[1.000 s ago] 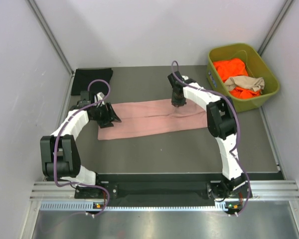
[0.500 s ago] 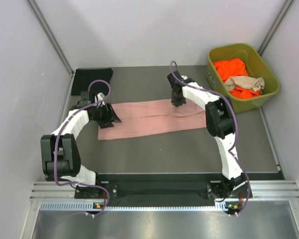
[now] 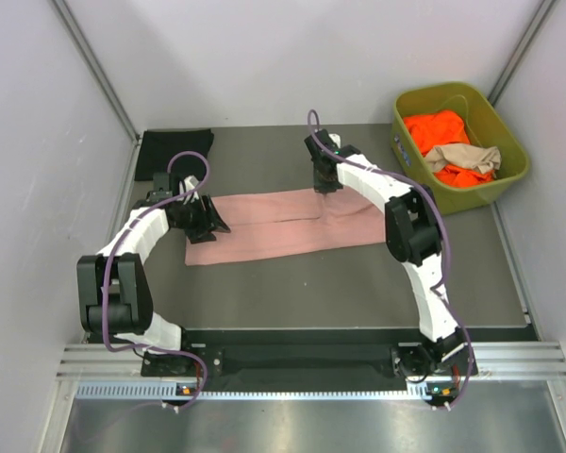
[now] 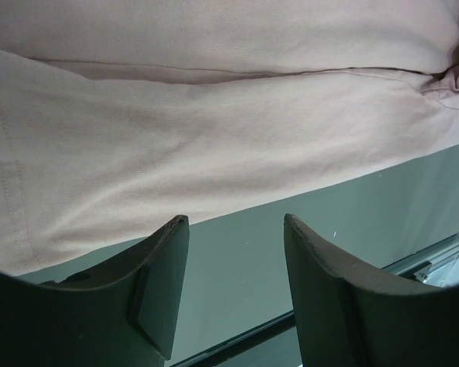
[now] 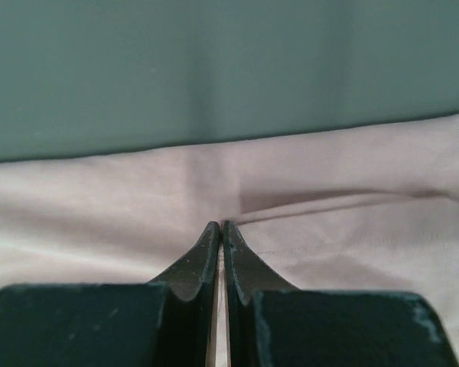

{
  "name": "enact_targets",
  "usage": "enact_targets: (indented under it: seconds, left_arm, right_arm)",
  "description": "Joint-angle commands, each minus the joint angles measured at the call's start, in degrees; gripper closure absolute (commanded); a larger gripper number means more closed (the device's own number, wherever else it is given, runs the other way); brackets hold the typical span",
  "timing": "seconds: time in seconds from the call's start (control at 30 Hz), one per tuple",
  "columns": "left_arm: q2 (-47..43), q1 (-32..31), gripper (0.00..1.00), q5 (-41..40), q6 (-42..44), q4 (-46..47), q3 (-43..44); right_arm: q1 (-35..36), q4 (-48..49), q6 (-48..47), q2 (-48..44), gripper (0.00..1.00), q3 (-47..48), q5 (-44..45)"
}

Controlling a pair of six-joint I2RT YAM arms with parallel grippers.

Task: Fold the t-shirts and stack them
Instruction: Fold the tshirt

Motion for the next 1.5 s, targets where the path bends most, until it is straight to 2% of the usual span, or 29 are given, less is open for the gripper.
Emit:
enact_targets:
  seconds: [0.0,0.63,0.73,0.8,0.93,1.07,1.27,1.47]
  left_arm:
    - [0.4,-0.1,0.43,1.0,0.7,1.1,0.9]
    - [-0.3,0.0,0.43,0.0,0.1,0.6,0.6]
    - [-0.3,-0.1,0.43,0.0,-0.3,0.9,0.4]
    - [-0.5,-0.1,0.43,0.0,-0.5,1.2,0.2]
    - [-0.8,0.0,0.43,-0.3,-0.7,1.3,0.0]
    - [-1.0,0.0,0.43,-0.2,-1.3,1.6,-0.5]
    - [-0.9,-0.3,0.43,0.8,-1.8,2.7,-0.6]
    - [0.0,-1.8,0.43,1.0,-2.5,3.5,-0.3]
  right_arm:
    - [1.5,2.4,-2.0,-2.3,1.0,3.3,-1.6]
    - [1.5,6.3,-1.4,1.4,0.99,4.0,-11.5]
    - [1.2,7.6,-0.3,1.2,0.95,3.0,-14.3]
    - [0.8,7.5,0.7,1.3,0.86,2.6,-14.9]
    - [-0.1,7.1,0.5,-0.4,0.79,0.6,-15.2]
    - [-1.1,6.1,-1.5,-4.0,0.68,-2.4,-13.7]
    - [-6.3,4.1,-0.9,-12.3,0.63,-11.4,-9.7]
    - [-12.1,8.7,-4.1,-19.7,0.61,-20.8,-7.4]
